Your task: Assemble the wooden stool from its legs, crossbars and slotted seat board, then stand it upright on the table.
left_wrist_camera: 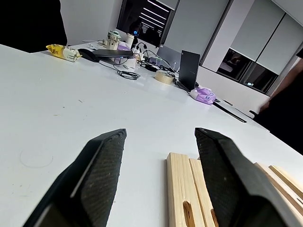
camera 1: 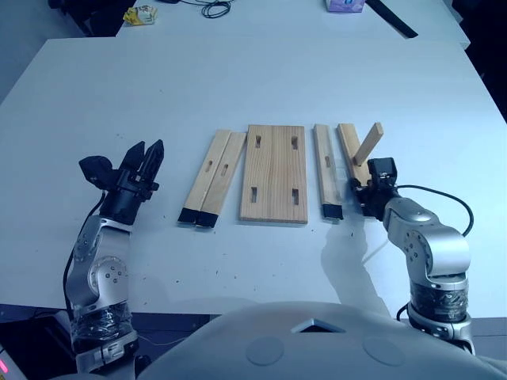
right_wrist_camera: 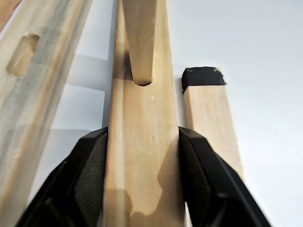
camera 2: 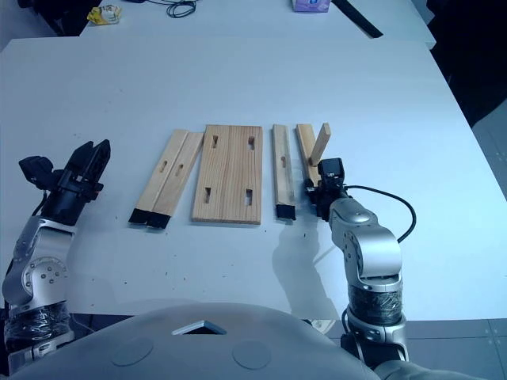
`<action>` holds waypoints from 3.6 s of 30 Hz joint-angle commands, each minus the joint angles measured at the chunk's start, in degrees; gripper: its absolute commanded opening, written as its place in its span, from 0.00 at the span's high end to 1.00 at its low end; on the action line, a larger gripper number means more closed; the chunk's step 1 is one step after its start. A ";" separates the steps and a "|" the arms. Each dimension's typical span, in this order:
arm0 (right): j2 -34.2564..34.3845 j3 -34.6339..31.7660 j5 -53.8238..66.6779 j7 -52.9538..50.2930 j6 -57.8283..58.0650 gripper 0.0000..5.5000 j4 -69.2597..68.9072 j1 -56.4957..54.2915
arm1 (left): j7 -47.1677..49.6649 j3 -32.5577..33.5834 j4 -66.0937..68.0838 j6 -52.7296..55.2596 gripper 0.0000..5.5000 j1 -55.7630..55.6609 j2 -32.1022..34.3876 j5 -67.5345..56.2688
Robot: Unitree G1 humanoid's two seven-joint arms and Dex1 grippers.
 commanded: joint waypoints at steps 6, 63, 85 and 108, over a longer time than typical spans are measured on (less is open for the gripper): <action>0.97 -2.05 -2.40 -1.32 -3.23 0.62 6.29 -0.96 | 2.36 0.01 -2.25 0.40 0.51 -4.06 -0.57 -0.58; -0.77 -14.14 28.00 23.03 -14.29 0.62 15.68 -26.41 | 3.37 -4.19 -4.52 13.34 0.51 -26.03 4.53 -19.83; -10.03 -12.55 44.35 49.21 -11.74 0.62 24.93 -36.80 | -3.79 -11.50 -5.82 17.78 0.28 -26.00 -1.43 -23.98; -16.28 -2.20 47.77 67.96 -9.12 0.62 26.44 -40.53 | -8.25 -14.05 -8.39 30.20 0.28 -31.49 3.23 -36.29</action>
